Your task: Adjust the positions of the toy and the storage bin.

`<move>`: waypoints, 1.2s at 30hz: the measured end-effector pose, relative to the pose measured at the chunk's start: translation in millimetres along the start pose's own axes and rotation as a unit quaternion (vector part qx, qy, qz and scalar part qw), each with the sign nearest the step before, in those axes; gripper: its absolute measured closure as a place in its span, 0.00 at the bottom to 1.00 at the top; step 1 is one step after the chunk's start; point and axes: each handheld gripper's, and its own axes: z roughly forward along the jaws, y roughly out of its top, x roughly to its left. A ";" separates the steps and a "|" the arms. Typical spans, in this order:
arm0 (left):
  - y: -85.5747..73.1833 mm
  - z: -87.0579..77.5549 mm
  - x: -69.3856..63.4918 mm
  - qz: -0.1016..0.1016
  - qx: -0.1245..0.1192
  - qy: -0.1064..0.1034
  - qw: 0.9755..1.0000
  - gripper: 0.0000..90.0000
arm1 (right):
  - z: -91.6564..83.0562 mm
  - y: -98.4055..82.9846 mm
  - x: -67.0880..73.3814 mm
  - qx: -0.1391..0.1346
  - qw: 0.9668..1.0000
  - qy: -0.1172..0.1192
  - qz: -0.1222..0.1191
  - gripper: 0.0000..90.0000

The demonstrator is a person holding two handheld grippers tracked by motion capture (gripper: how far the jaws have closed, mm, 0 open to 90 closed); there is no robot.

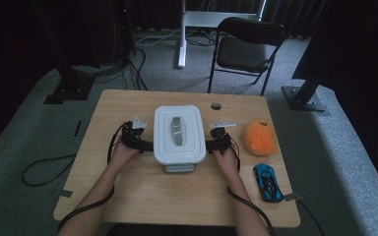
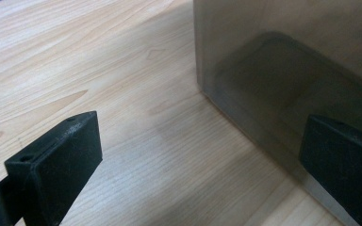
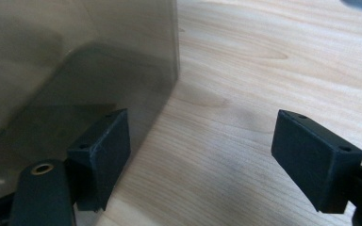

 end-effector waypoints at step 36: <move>-28.3 -33.7 -35.0 0.028 -0.004 0.007 1.000 0.01 | -39.2 -31.7 23.8 -0.001 0.998 0.036 -0.059 0.23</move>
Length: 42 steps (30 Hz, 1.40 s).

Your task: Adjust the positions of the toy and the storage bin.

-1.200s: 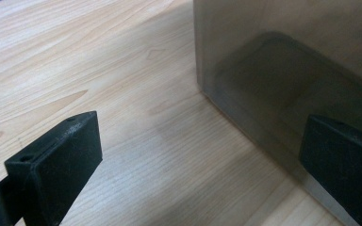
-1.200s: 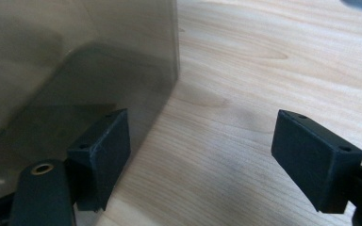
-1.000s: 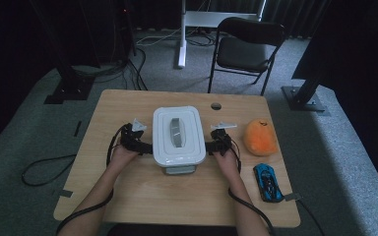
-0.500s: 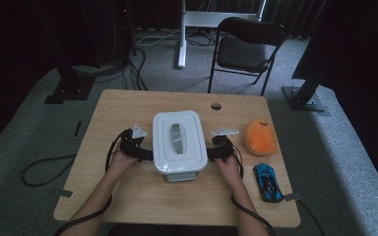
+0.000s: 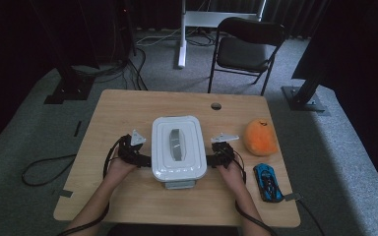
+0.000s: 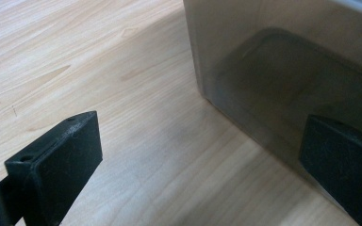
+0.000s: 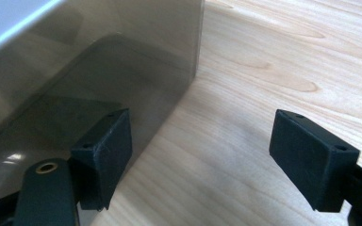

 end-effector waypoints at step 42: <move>-29.9 -36.1 -32.4 0.014 -0.013 -0.003 1.000 0.01 | 1.1 2.3 5.6 0.015 0.997 0.055 -0.045 0.24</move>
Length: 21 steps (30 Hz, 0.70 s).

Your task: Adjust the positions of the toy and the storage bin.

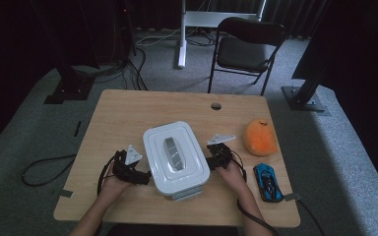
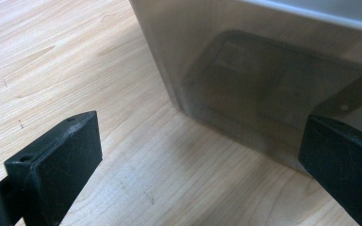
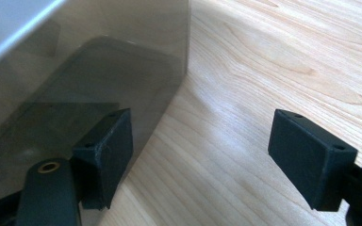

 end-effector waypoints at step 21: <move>4.1 5.4 -18.9 0.011 -0.009 -0.022 1.000 0.00 | -11.2 -6.0 -15.7 0.002 1.000 -0.010 -0.005 0.24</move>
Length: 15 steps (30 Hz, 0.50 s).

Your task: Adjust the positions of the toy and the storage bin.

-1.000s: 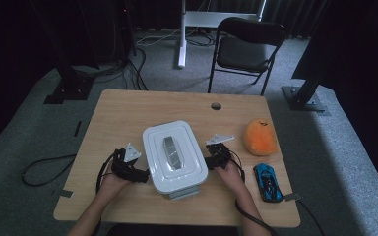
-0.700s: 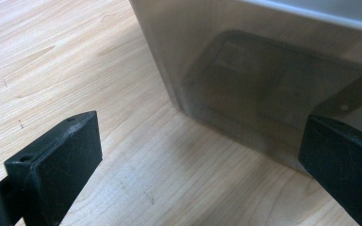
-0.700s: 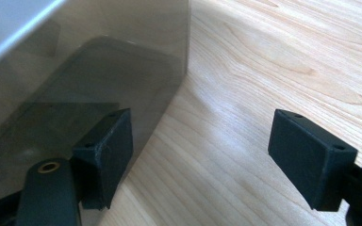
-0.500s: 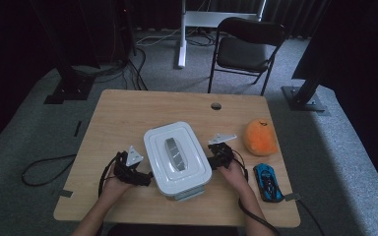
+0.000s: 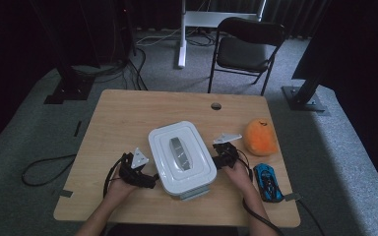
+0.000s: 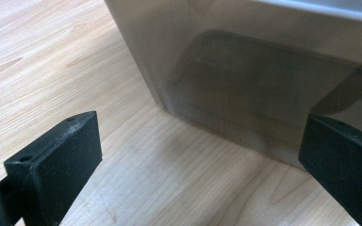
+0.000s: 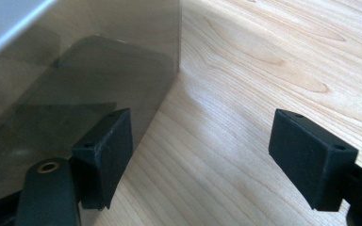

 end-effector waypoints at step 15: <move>-2.3 -4.5 -2.0 0.001 0.004 -0.002 1.000 0.00 | 10.9 7.6 -2.9 0.004 1.000 0.019 0.005 0.25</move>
